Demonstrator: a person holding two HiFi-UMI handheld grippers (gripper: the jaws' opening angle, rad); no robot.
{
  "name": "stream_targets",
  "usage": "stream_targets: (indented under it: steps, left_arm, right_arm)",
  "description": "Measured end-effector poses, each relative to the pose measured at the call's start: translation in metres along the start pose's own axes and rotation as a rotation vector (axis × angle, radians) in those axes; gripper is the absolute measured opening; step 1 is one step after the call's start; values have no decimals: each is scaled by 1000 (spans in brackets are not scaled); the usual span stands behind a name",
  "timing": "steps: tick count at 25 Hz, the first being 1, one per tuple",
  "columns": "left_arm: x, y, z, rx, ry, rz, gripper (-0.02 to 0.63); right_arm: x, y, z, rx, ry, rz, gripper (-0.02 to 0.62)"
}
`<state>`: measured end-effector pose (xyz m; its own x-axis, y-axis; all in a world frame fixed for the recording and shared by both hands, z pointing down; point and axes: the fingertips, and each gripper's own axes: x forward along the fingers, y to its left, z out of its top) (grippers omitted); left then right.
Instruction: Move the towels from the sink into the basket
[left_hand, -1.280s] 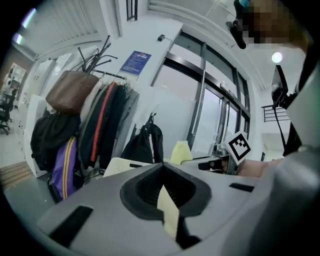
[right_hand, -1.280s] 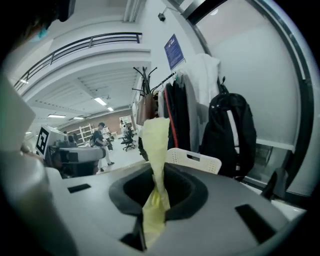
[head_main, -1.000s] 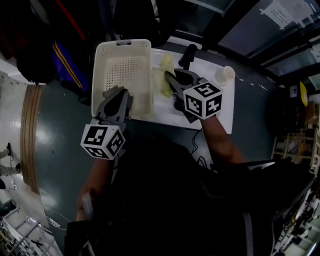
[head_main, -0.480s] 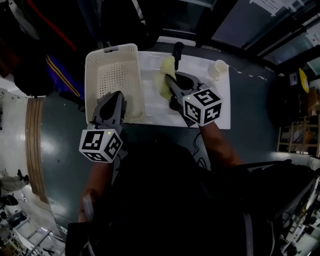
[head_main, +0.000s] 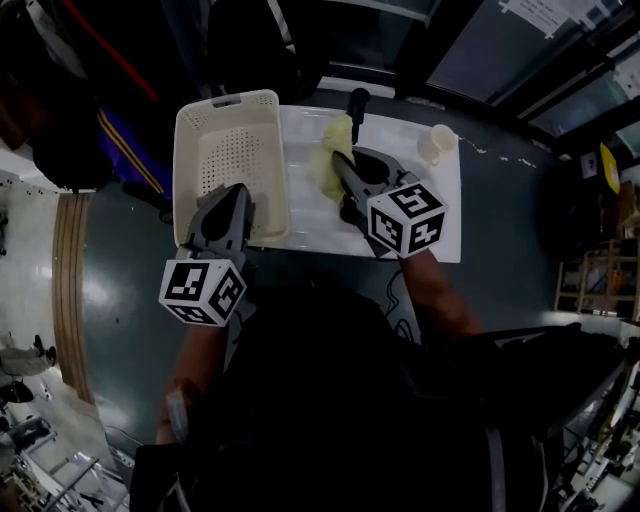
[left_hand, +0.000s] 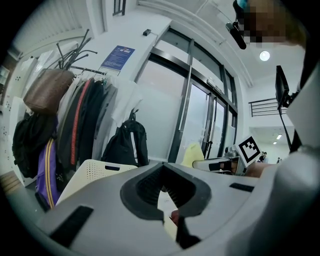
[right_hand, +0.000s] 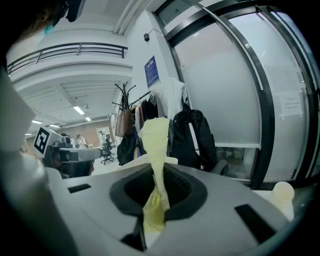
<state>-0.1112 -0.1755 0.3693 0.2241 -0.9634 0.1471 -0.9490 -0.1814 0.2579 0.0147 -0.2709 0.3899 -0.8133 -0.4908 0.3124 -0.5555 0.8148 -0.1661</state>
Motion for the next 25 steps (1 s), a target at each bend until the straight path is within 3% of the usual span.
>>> stream_targets:
  steps: [8,14,25]
  left_arm:
    - [-8,4,-2,-8,1,31,3]
    - [-28,26,7,-38,-35,103,3]
    - [-94,93,11,-62,-100,320,3]
  right_arm:
    - [2,6,6,-11,2,26,46]
    - [26,27,22,-63,9,89,44]
    - [130,84,17,-138,115,223,44]
